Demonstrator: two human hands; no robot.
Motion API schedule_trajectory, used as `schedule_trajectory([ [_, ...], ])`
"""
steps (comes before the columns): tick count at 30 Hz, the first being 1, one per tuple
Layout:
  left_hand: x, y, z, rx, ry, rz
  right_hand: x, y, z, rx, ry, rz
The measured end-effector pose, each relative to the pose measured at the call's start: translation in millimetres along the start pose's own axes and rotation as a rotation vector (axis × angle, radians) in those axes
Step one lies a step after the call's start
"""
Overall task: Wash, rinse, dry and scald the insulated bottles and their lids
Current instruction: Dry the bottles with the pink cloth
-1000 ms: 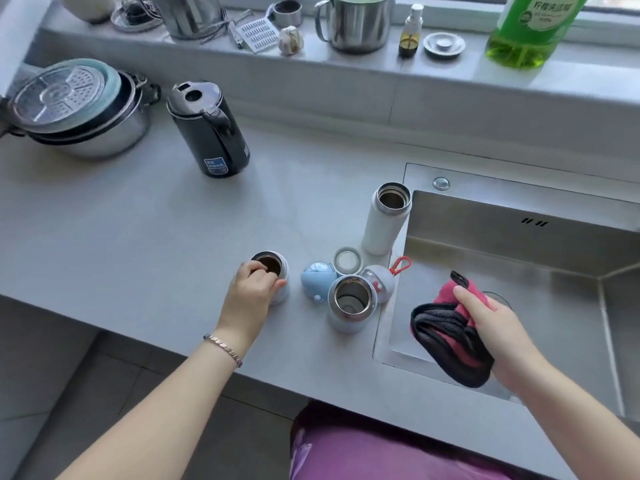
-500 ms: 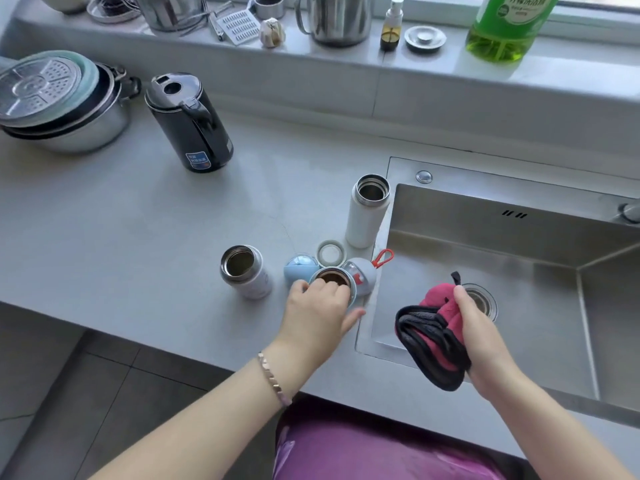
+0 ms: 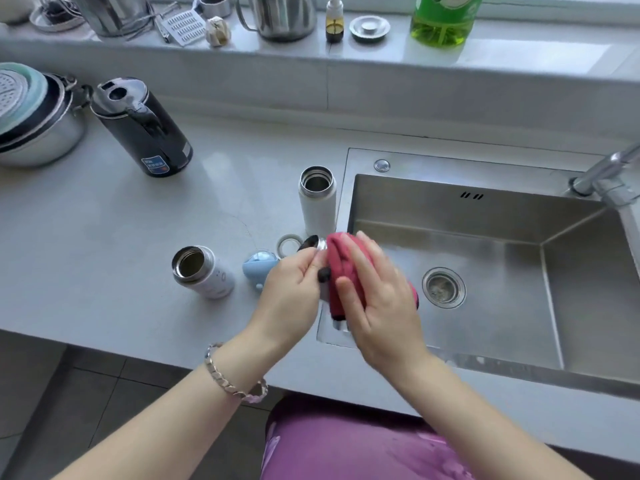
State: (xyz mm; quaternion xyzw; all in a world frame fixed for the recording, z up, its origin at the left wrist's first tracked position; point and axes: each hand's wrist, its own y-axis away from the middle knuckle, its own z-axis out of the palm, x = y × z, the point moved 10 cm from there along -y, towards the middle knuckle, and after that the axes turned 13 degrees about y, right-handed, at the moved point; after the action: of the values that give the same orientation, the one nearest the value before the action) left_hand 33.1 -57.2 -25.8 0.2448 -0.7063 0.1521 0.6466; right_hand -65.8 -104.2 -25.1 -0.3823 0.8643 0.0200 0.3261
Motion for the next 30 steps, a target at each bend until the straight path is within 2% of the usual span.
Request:
schedule_trajectory([
  [1, 10.4, 0.5, 5.8, -0.022, -0.016, 0.044, 9.6, -11.0, -5.8, -0.006, -0.014, 0.07],
  [2, 19.2, 0.3, 11.0, -0.035, -0.042, 0.082, 23.8, -21.8, -4.9, -0.083, -0.088, 0.165],
  [4, 28.0, -3.9, 20.8, -0.061, -0.088, 0.128, 56.8, -31.8, 18.8, -0.417, -0.422, 0.429],
  [6, 24.5, -12.8, 28.4, -0.079, -0.119, 0.116, 73.8, -24.3, 26.6, -0.566, -0.54, 0.616],
  [8, 19.8, -22.4, 32.1, -0.069, -0.126, 0.086, 71.7, -18.7, 10.7, -0.426, -0.419, 0.526],
  [11, 20.2, -32.8, 39.2, -0.065, -0.049, 0.06, 46.3, -9.7, -32.8, -0.154, -0.034, 0.248],
  [13, 27.6, -33.8, 51.7, -0.118, -0.033, 0.077, 63.2, -20.1, -42.1, -0.182, -0.082, 0.331],
  [14, 32.7, -32.8, 58.8, -0.155, -0.04, 0.095, 76.9, -26.1, -37.3, -0.285, -0.225, 0.42],
  [17, 49.9, -29.8, 78.0, -0.266, -0.025, 0.152, 96.2, -20.1, -10.2, -0.758, -0.725, 0.659],
  [19, 63.4, -29.1, 84.0, -0.285, 0.003, 0.191, 107.3, -11.0, 3.9, -0.894, -0.931, 0.754],
  [23, 72.6, -32.2, 82.2, -0.259, 0.047, 0.208, 129.8, -1.7, 25.9, -0.874, -1.112, 0.937],
  [27, 75.0, -44.6, 61.6, -0.136, 0.005, 0.278, 117.7, 12.3, 17.6, -0.919, -1.32, 1.021],
  [28, 73.3, -47.9, 53.5, -0.091, -0.015, 0.3, 115.1, 11.2, 12.9, -0.883, -1.386, 1.003],
  [30, 66.1, -51.9, 39.3, -0.009, -0.064, 0.327, 116.9, 2.7, 2.9, -0.688, -1.485, 0.999],
])
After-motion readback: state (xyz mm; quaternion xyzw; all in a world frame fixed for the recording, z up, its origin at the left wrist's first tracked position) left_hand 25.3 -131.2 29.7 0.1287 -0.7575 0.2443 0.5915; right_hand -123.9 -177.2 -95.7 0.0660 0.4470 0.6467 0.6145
